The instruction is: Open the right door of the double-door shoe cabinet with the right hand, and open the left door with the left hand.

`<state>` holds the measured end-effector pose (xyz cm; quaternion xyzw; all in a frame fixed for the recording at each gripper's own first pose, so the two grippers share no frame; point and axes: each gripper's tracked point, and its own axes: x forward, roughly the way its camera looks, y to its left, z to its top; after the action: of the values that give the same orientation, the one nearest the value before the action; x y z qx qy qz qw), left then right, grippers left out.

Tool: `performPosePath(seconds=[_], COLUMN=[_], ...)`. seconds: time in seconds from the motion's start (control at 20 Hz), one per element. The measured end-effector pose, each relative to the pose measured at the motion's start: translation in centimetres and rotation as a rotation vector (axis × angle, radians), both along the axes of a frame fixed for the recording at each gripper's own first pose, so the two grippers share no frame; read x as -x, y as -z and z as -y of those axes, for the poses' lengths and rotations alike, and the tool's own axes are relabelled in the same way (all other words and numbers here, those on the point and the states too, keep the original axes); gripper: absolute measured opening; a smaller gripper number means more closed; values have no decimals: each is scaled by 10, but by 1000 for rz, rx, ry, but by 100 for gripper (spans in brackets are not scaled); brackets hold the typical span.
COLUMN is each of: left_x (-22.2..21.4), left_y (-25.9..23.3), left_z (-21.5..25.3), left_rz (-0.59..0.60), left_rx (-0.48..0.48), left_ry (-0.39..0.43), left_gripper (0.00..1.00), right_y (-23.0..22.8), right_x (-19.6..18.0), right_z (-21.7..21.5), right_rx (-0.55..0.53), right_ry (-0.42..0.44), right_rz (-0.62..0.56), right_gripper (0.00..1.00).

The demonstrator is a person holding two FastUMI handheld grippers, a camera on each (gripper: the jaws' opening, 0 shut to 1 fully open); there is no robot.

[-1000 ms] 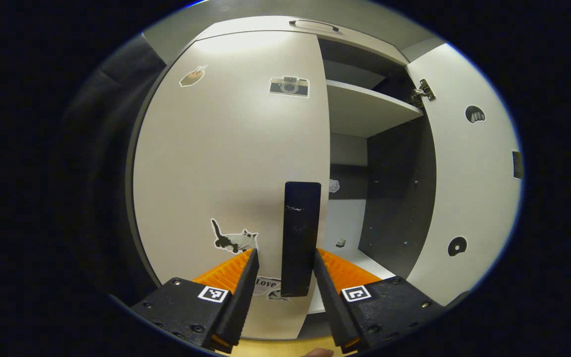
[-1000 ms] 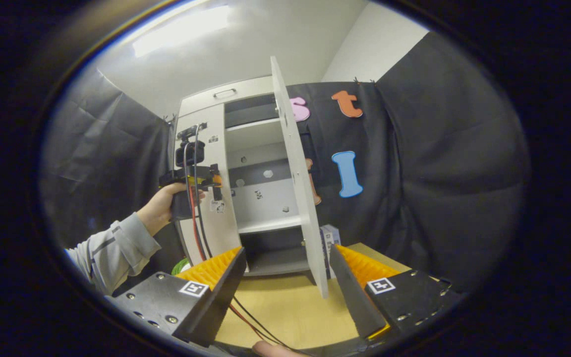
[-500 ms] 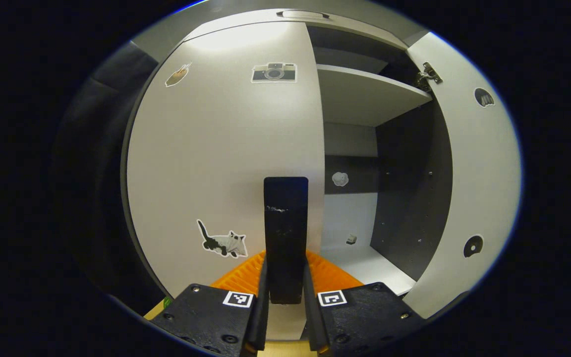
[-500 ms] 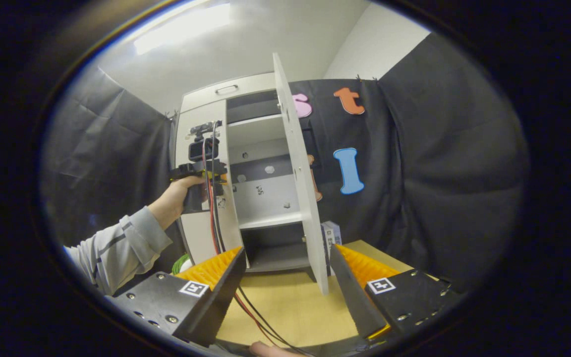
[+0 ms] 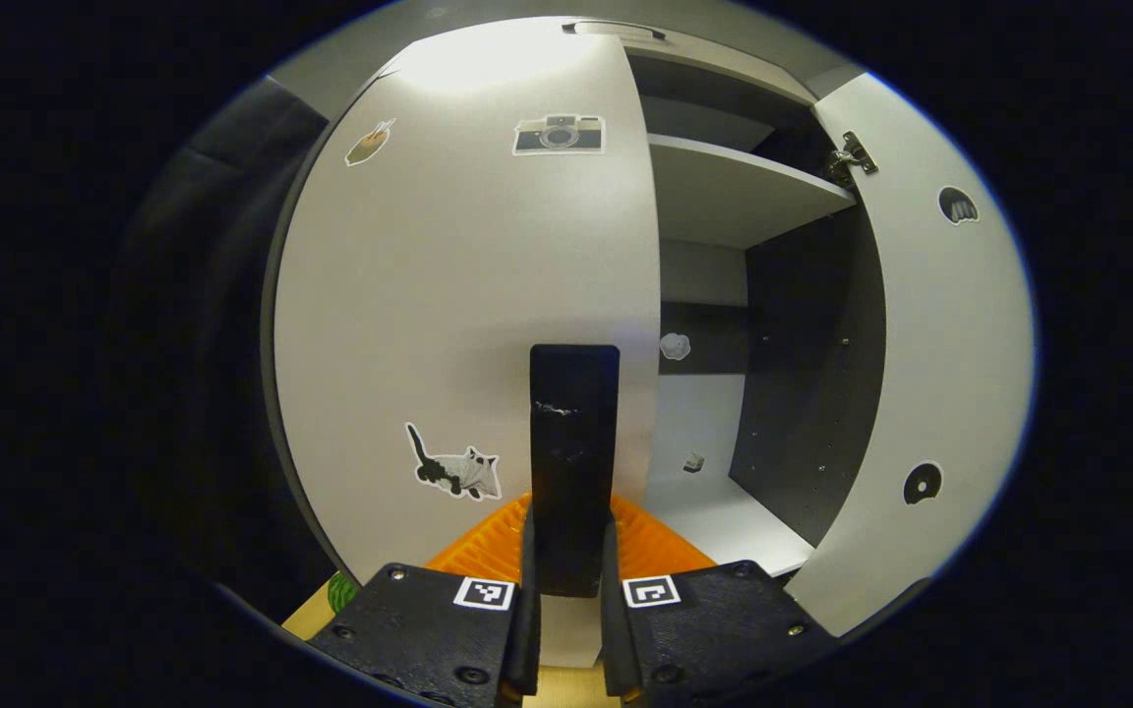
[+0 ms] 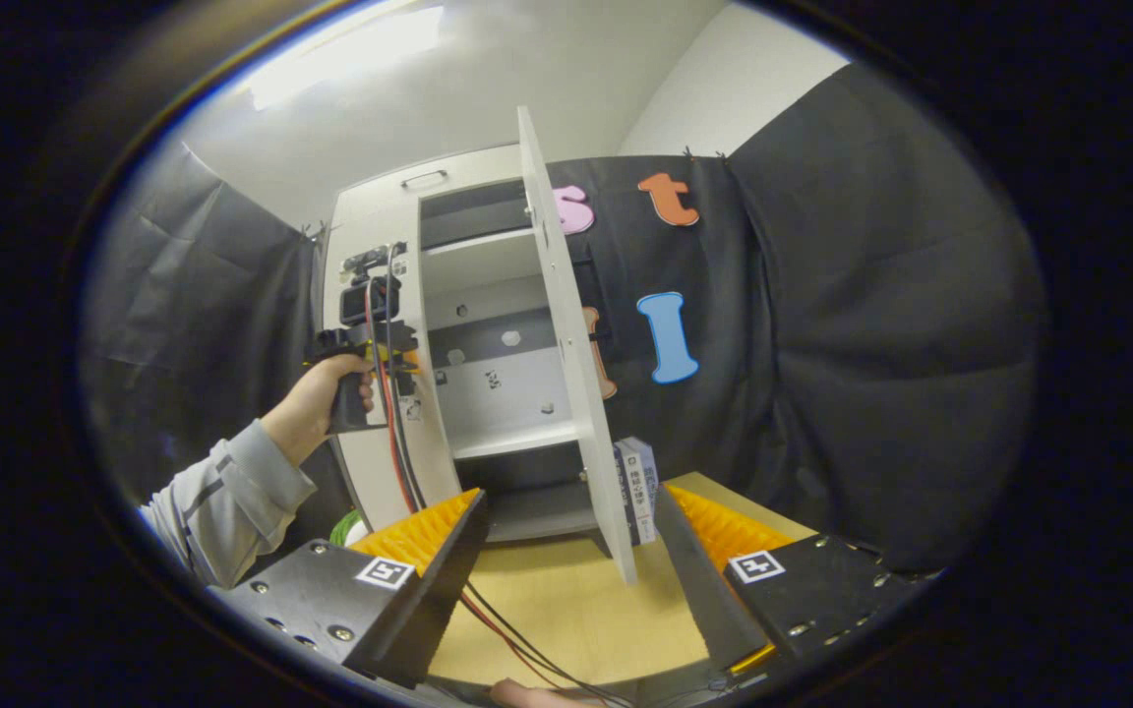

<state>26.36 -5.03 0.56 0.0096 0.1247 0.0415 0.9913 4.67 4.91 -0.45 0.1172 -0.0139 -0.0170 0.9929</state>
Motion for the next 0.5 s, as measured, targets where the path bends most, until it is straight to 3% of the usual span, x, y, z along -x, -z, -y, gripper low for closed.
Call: performPosePath(seconds=[0.25,0.5], left_x=[52,89], left_y=[-14,-21], left_z=[-10,-26], left_rz=[8,31], left_rx=[-7,-50], left_ry=[82,114], left_gripper=[26,26], right_y=[2,3], right_x=[1,-1], right_z=[-2,-4], right_rx=[-5,-12], right_ry=[-3,-4], right_rz=[-7,-18], right_gripper=[100,100])
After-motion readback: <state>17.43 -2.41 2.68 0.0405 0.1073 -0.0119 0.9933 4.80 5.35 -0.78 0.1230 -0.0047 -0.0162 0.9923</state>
